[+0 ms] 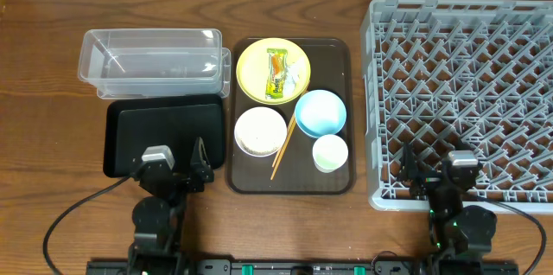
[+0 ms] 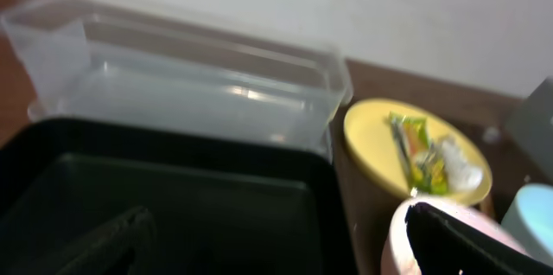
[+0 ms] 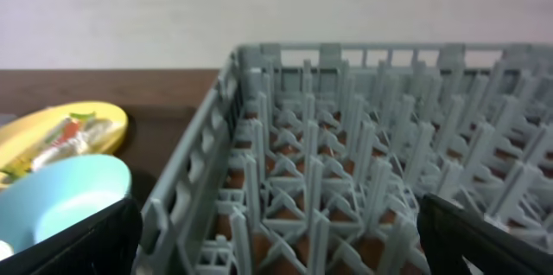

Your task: Sort waste into correct bins and load items into the dishwasher rack

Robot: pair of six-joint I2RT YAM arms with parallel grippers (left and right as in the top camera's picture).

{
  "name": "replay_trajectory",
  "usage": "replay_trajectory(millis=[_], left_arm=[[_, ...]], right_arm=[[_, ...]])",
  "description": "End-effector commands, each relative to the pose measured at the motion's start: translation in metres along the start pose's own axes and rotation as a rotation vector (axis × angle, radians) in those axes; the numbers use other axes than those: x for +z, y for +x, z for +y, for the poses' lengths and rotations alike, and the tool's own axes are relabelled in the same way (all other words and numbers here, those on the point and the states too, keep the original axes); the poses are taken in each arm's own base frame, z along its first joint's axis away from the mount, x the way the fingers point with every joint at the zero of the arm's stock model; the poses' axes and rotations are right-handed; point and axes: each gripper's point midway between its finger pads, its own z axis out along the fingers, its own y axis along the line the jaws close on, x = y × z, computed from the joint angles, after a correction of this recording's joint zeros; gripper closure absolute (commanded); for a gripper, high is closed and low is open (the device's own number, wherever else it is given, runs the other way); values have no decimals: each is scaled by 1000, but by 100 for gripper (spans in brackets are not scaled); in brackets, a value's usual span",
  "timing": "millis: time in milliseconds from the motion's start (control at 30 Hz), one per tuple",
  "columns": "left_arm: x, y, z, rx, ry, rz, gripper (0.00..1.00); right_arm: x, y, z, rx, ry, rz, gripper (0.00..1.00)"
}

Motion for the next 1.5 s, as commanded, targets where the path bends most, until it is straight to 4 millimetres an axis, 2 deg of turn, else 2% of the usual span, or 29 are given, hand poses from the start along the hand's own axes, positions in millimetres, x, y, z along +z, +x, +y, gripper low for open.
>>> replay_trajectory(millis=[0, 233, 333, 533, 700, 867, 967, 1067, 1200, 1233, 1367, 1467], left_arm=[[2, 13, 8, -8, -49, 75, 5], [7, -6, 2, 3, -71, 180, 5], [10, -19, -10, 4, -50, 270, 5], [16, -38, -19, 17, -92, 504, 5], [7, -31, -25, 16, -118, 776, 5], [9, -6, -19, 21, -153, 904, 2], [13, 0, -29, -8, -100, 934, 2], [26, -14, -49, -45, 0, 877, 0], [49, -40, -60, -41, 37, 784, 3], [57, -47, -62, -40, 42, 769, 6], [86, -64, -80, 19, 94, 733, 7], [114, -74, -103, 87, 161, 680, 7]], right_arm=[[0, 0, -2, 15, 22, 43, 1], [4, -16, -2, 24, 33, 176, 1], [8, -27, -6, 49, 61, 257, 1], [21, -40, -7, 59, 77, 447, 1], [29, -34, -8, 66, 85, 610, 1], [37, -34, -2, 82, 53, 671, 1], [39, -38, 4, 92, 18, 655, 1], [40, -40, 6, 94, 8, 647, 1], [40, -40, 6, 94, 8, 648, 1], [40, -41, 6, 94, 8, 644, 1], [42, -42, 6, 93, 7, 636, 1], [42, -42, 6, 93, 8, 638, 1]])
